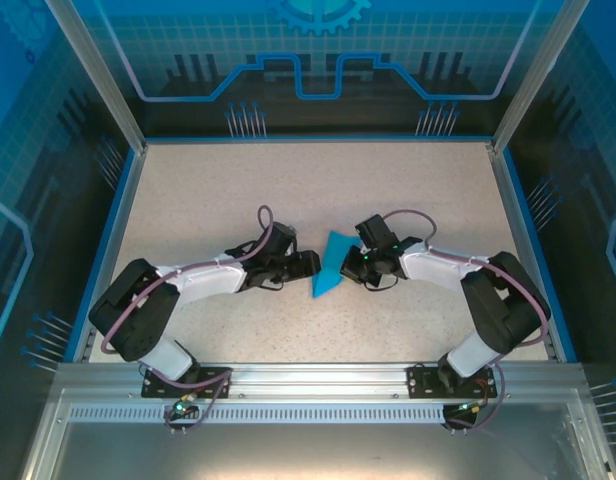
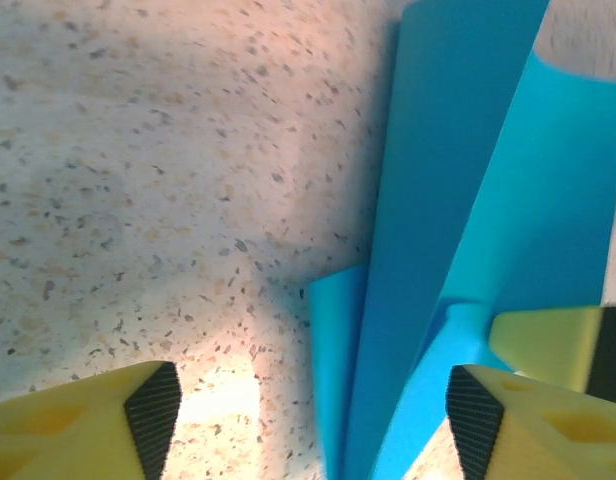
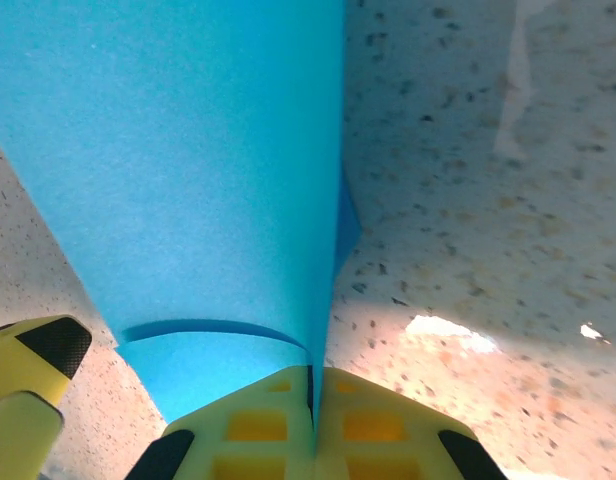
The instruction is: Fold a paper plane with a square sheet of paper (pick it up from the middle)
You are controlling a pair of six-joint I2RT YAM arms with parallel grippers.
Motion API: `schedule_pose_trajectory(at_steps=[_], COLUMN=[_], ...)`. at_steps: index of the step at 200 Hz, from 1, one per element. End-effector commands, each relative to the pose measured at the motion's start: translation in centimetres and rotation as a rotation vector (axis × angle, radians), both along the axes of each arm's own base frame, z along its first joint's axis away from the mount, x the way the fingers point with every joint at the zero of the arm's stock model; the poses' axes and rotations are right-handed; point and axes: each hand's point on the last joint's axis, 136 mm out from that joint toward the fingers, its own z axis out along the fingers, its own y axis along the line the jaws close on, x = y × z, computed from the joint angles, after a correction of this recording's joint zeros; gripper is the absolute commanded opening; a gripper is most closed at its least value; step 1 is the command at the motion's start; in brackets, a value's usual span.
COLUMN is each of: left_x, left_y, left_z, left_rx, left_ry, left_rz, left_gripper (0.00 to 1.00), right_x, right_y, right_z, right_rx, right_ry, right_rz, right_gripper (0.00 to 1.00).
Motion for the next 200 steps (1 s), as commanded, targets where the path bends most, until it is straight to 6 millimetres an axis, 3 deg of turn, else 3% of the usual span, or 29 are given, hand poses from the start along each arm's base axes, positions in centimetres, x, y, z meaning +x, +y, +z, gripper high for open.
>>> schedule_pose_trajectory(at_steps=[1,34,152,200], left_x=[-0.4,-0.7,-2.2,-3.6], left_y=[-0.5,-1.1,-3.1,-5.1], left_z=[0.4,0.7,-0.5,0.5], left_rx=[0.045,0.08,0.184,0.2], left_ry=[-0.075,-0.123,-0.168,-0.258], left_rz=[-0.093,-0.132,-0.248,-0.383], left_gripper=[0.82,0.99,0.98,0.85], right_x=[-0.8,-0.7,1.1,1.7], right_y=[-1.9,-2.4,-2.1,-1.4], right_z=[-0.3,0.0,0.5,0.9], right_rx=[-0.061,-0.059,-0.006,0.016], right_ry=[0.027,0.022,0.022,0.028], right_rz=[-0.038,-0.053,-0.095,-0.087], right_gripper=[0.02,0.02,0.03,0.03])
